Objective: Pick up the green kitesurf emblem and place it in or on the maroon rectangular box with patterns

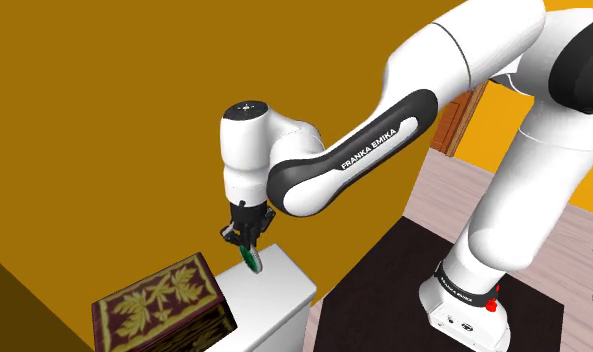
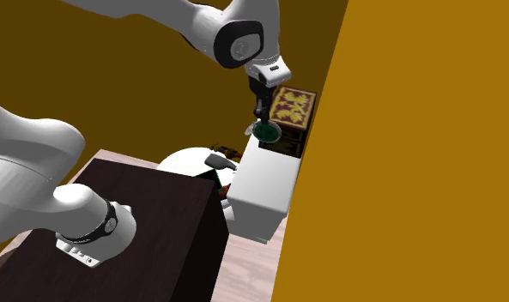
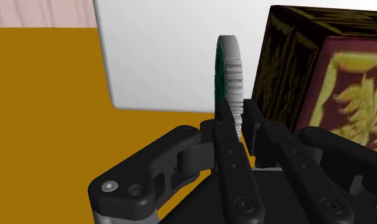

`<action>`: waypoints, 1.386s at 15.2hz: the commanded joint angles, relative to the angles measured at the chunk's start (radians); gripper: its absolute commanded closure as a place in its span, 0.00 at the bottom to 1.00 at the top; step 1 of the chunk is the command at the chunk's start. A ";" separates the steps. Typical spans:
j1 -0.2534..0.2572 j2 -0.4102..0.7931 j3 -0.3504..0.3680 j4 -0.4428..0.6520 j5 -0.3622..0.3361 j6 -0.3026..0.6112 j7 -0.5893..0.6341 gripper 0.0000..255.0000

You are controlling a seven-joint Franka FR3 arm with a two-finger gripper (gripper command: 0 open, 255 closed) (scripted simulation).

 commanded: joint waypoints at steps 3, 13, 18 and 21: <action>-0.002 -0.029 0.003 0.032 0.030 -0.051 -0.021 1.00; -0.007 -0.096 -0.003 0.105 0.091 -0.173 -0.070 1.00; 0.062 0.125 0.036 0.353 -0.081 -0.274 0.092 1.00; 0.145 0.261 0.029 0.526 -0.175 -0.355 0.166 1.00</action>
